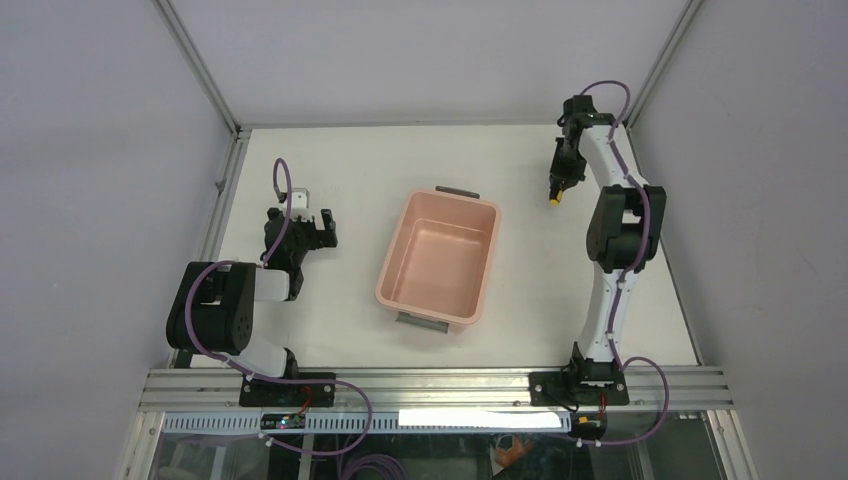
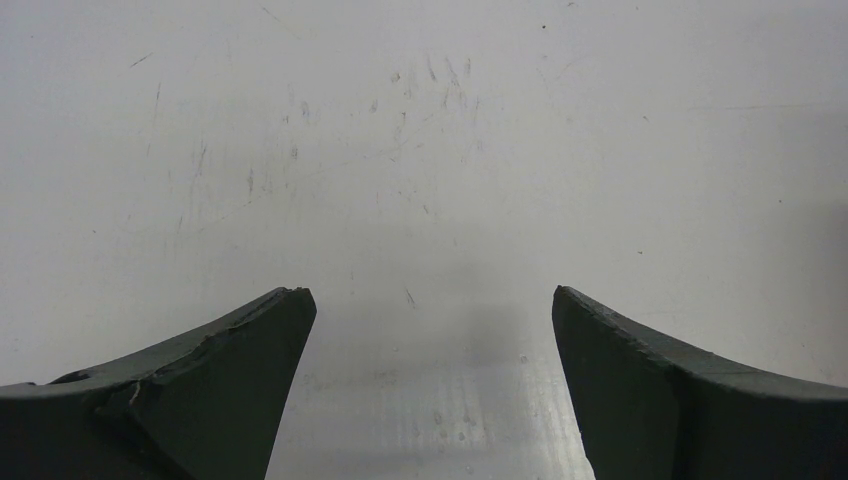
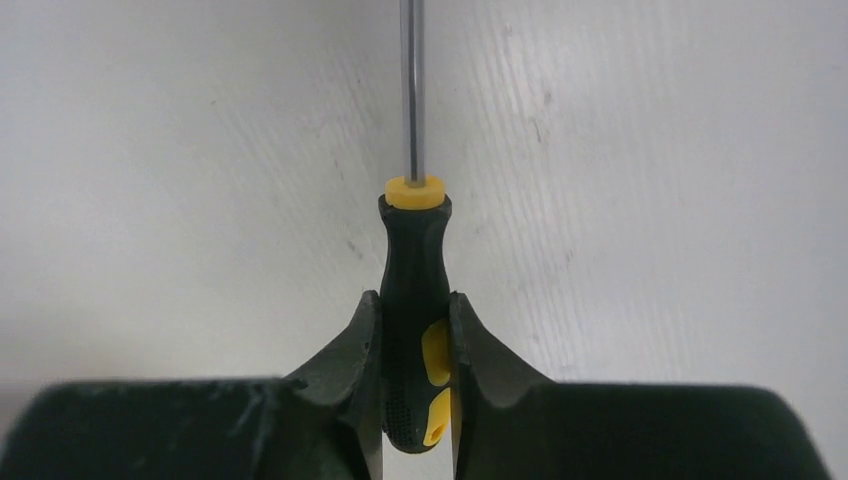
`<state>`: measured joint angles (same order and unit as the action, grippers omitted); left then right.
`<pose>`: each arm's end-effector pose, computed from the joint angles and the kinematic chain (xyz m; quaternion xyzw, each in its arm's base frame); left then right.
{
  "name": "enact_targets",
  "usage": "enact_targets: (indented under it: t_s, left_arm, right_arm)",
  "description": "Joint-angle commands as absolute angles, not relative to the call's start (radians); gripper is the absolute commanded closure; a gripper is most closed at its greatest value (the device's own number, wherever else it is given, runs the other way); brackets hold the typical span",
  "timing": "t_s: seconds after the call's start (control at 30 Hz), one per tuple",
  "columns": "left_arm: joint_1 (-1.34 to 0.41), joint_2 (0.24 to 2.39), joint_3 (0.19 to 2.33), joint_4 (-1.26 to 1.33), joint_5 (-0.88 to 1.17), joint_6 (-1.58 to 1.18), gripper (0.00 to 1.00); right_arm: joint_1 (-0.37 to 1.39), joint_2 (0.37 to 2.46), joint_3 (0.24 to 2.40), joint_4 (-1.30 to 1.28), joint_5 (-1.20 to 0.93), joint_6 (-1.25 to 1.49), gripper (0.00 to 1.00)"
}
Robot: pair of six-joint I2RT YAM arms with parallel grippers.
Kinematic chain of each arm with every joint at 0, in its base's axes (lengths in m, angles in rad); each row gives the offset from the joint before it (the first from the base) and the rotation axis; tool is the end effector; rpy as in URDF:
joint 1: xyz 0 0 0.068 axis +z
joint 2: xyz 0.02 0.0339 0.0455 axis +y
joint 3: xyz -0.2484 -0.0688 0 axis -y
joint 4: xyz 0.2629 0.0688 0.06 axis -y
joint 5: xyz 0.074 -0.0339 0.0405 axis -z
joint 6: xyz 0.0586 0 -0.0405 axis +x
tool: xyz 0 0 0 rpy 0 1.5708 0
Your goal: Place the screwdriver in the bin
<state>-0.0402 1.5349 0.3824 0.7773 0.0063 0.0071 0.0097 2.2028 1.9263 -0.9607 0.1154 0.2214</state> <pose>0.2958 -0.0123 0.0973 0.0213 0.8263 -0.0119 0.5627 0.4794 -0.0021 0.1750 0.1135 0.9780 -0.0374 0.1712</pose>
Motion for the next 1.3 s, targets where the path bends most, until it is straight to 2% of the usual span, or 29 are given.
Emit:
enact_targets:
  t_s: [0.0,0.3,0.67,0.97,1.27]
  left_arm:
    - [-0.049,1.508,0.383,0.804,0.014,-0.009,0.01]
    - [-0.048,1.508,0.383,0.804,0.014,-0.009,0.01]
    - [-0.049,1.508,0.383,0.804,0.013,-0.009,0.01]
    - [-0.048,1.507,0.383,0.804,0.013,-0.009,0.01]
    - [-0.048,1.507,0.383,0.804,0.013,-0.009,0.01]
  right_arm:
    - [0.011,1.954,2.01,-1.081,0.11,0.241,1.0]
    - [0.186,1.726,2.04,-1.217,0.204,0.297,1.0]
    - [0.68,1.656,2.103,-1.241,0.268,0.416,1.0]
    - [0.934,1.497,1.686,-0.977,0.321,0.492,1.0]
    - [1.035,1.411,1.304,-0.758,0.272,0.665,1.0]
